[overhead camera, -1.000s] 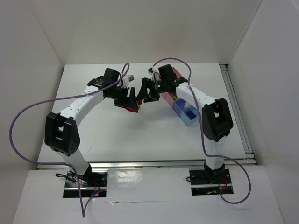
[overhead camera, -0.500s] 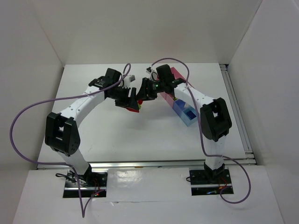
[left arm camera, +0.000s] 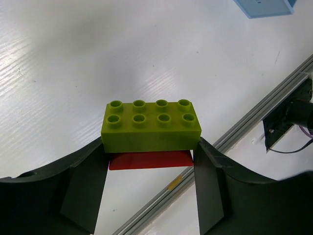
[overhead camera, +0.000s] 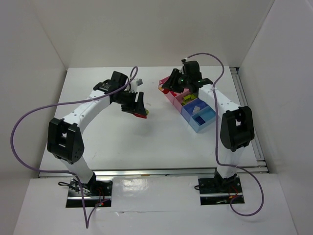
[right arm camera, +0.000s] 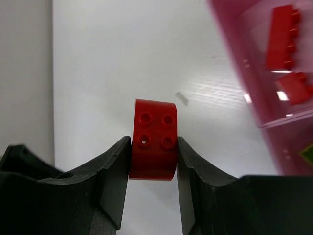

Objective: Sort the legos into containers by color

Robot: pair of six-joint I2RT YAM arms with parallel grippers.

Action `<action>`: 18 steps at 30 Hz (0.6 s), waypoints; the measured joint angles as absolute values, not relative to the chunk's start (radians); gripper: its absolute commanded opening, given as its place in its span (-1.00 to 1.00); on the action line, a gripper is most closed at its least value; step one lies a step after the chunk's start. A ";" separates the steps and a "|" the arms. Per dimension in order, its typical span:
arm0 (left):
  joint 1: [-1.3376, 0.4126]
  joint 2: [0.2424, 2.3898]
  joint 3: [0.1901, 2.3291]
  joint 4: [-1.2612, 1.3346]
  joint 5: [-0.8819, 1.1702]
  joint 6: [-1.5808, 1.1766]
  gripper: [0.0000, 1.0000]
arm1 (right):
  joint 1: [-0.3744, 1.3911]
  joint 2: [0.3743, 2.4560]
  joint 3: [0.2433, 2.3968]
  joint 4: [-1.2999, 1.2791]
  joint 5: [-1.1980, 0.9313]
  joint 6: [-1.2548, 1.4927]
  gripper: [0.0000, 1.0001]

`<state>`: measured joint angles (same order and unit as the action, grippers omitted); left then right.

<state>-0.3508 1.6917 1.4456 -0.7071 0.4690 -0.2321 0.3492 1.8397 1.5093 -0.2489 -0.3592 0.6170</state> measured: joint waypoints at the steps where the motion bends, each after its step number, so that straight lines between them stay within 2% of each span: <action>1: -0.351 1.692 1.451 -0.711 0.469 -0.233 -0.07 | 0.336 1.840 1.509 -0.252 -0.331 0.618 -0.51; 5: -0.351 1.703 1.489 -0.718 0.470 -0.241 -0.07 | 0.324 1.846 1.546 -0.294 -0.187 0.594 -0.51; 10: -0.351 1.738 1.565 -0.720 0.485 -0.255 -0.07 | 0.318 1.933 1.718 -0.347 -0.035 0.542 -0.51; 18: -0.351 1.753 1.601 -0.732 0.502 -0.269 -0.07 | 0.282 2.003 1.749 -0.376 0.043 0.502 -0.51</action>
